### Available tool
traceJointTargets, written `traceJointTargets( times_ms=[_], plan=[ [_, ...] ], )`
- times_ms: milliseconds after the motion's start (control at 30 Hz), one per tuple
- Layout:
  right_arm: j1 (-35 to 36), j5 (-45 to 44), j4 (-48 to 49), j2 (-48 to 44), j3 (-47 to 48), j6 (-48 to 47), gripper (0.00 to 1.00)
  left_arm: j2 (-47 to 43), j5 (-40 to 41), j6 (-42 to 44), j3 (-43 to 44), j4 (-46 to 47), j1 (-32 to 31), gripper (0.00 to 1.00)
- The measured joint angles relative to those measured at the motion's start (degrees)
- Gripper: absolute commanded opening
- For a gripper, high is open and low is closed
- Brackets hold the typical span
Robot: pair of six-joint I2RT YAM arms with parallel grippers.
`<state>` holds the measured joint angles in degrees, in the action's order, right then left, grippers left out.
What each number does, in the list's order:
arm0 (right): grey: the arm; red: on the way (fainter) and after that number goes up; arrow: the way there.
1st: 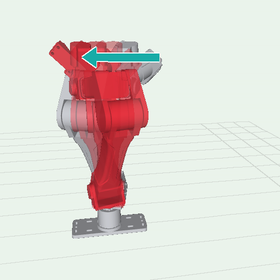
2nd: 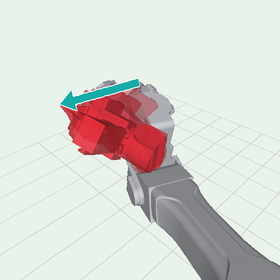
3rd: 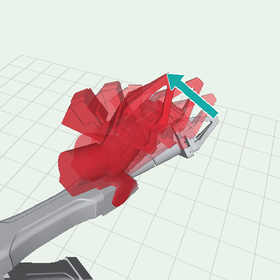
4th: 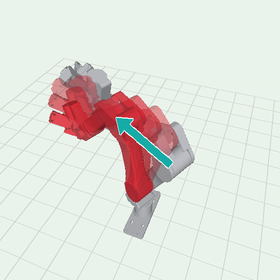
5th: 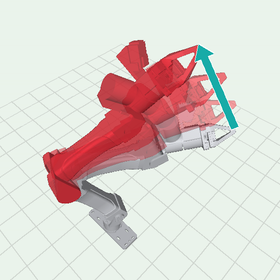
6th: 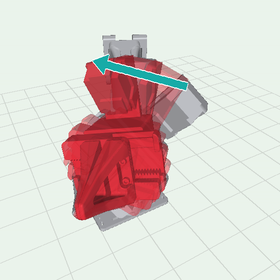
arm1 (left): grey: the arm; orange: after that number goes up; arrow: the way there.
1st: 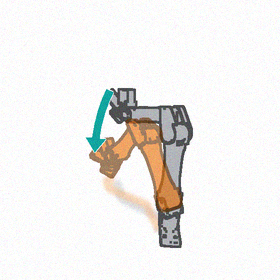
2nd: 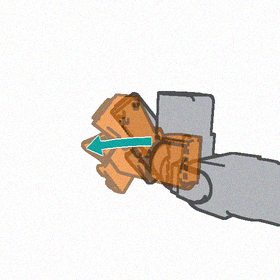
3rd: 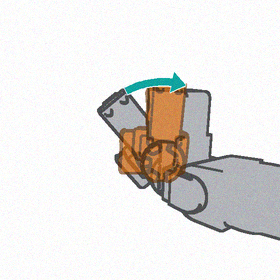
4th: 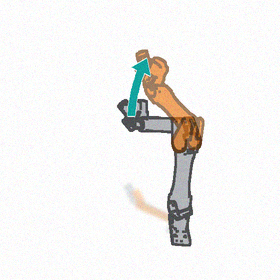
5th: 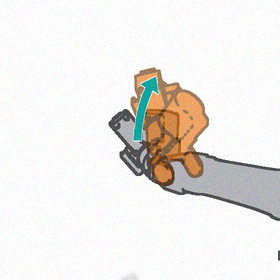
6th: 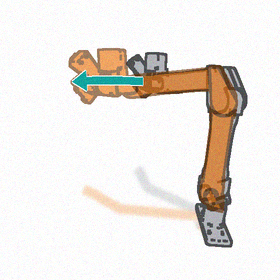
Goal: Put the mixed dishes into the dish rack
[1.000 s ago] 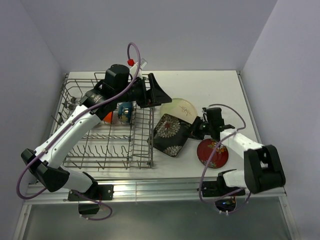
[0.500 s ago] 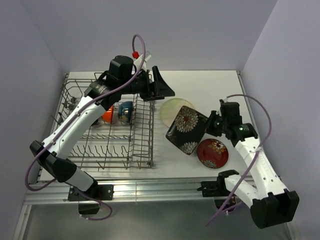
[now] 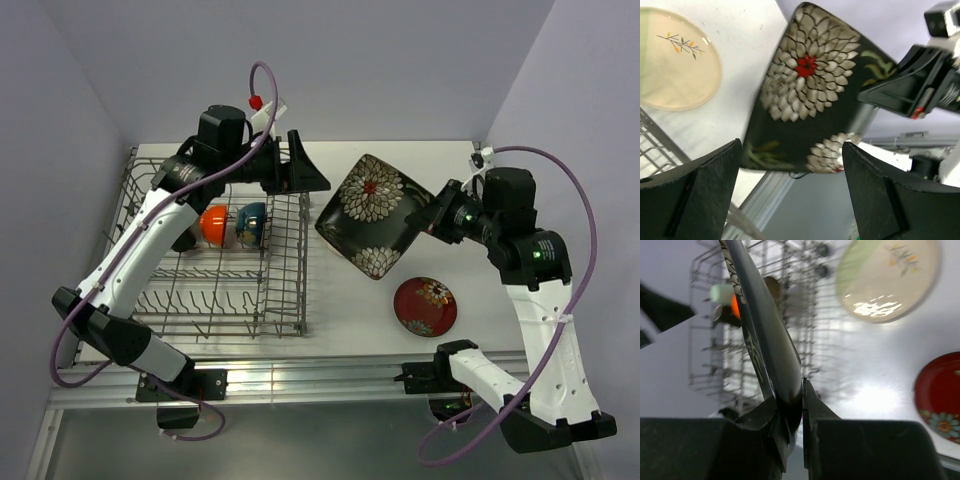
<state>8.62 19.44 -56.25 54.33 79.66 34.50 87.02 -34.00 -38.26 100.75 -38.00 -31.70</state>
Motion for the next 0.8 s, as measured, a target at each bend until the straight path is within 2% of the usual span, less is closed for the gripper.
traceJointTargets(
  times_ms=[133,300,533,633,733,767,800],
  plan=[
    [0.0,8.3,-1.6,-0.1,1.7,2.4,0.0,-3.2,-2.6,4.6,-3.1,-0.2,0.4,0.9],
    [0.0,18.3,-1.8,0.0,1.7,5.1,0.0,-9.5,-9.9,7.3,-8.9,1.7,0.4,0.9],
    [0.0,26.3,0.5,0.5,1.6,7.4,0.0,-13.6,-18.7,5.9,-14.4,5.4,0.4,0.87],
    [0.0,29.0,4.5,0.6,0.7,9.7,0.0,-13.6,-20.3,4.9,-15.2,5.8,0.4,0.8],
    [0.0,31.3,8.7,1.0,0.1,11.9,0.0,-13.6,-21.7,3.0,-15.3,6.2,0.4,0.65],
    [0.0,32.0,10.0,1.3,0.1,12.5,0.0,-13.7,-22.0,2.3,-15.3,6.8,0.4,0.52],
    [0.0,32.9,11.3,1.8,0.0,12.9,0.0,-13.7,-22.6,1.3,-15.3,7.8,0.4,0.45]
  ],
)
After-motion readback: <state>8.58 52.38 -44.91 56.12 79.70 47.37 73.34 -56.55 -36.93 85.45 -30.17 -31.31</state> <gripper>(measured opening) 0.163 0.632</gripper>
